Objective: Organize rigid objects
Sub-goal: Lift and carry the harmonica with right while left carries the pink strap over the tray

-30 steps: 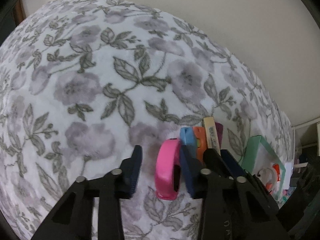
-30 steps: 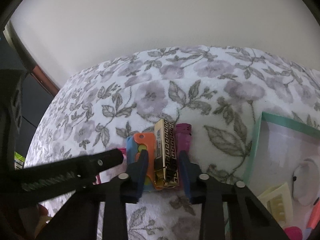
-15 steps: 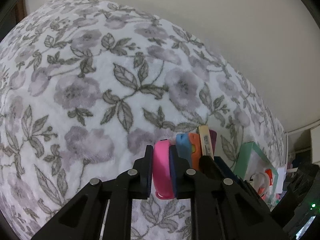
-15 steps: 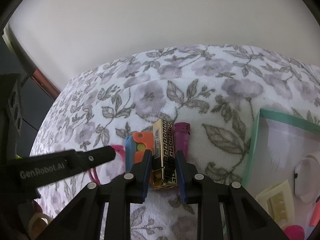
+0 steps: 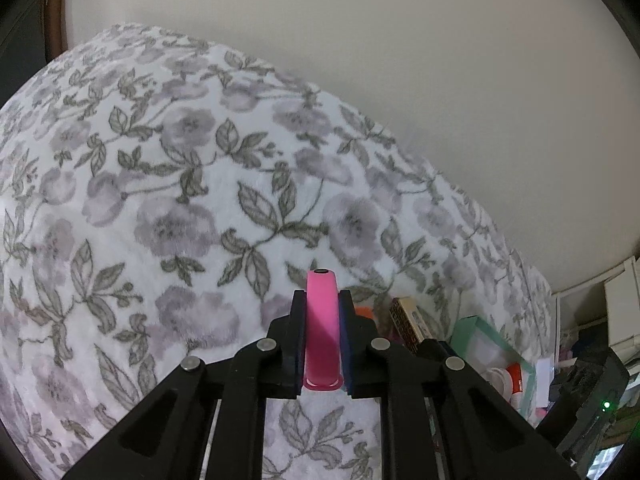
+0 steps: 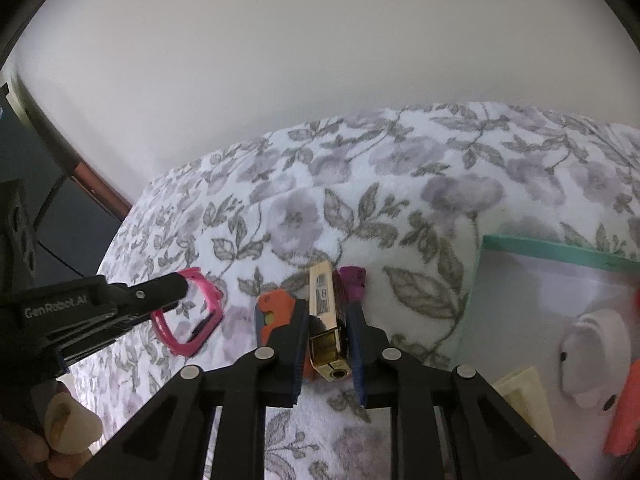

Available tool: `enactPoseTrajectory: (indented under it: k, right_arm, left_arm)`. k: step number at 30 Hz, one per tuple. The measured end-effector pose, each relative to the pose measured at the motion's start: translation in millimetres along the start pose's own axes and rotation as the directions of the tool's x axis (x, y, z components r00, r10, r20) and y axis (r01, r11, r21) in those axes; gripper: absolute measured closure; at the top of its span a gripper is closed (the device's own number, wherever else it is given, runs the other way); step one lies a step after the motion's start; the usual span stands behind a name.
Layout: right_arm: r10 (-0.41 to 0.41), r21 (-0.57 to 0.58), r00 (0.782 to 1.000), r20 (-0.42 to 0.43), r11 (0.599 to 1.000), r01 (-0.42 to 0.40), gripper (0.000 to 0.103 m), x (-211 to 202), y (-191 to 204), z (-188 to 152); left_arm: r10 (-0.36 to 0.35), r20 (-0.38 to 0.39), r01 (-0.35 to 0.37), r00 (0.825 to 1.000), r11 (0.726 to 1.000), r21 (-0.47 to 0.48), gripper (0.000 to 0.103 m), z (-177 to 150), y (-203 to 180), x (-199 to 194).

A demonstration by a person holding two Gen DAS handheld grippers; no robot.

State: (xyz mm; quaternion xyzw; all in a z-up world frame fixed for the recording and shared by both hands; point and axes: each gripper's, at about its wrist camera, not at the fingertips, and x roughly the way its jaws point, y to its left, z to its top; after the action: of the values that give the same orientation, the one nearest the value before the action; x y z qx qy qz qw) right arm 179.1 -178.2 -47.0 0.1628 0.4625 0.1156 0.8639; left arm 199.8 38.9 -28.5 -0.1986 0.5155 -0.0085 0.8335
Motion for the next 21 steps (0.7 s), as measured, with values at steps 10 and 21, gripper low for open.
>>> enactPoseTrajectory:
  k: [10,21]
  right_arm:
    - [-0.031,0.017,0.994,-0.101,0.999,0.033,0.084,20.2,-13.9,-9.3]
    - [-0.084,-0.043,0.992,-0.089,0.996,0.081,0.082,26.4,-4.8,-11.1]
  left_arm:
    - [-0.002,-0.003,0.002,1.0,1.0,0.013,0.088,-1.2,-5.9,0.4]
    - [0.043,-0.056,-0.042,0.998,0.999,0.004,0.088,-8.6,1.2,24.1]
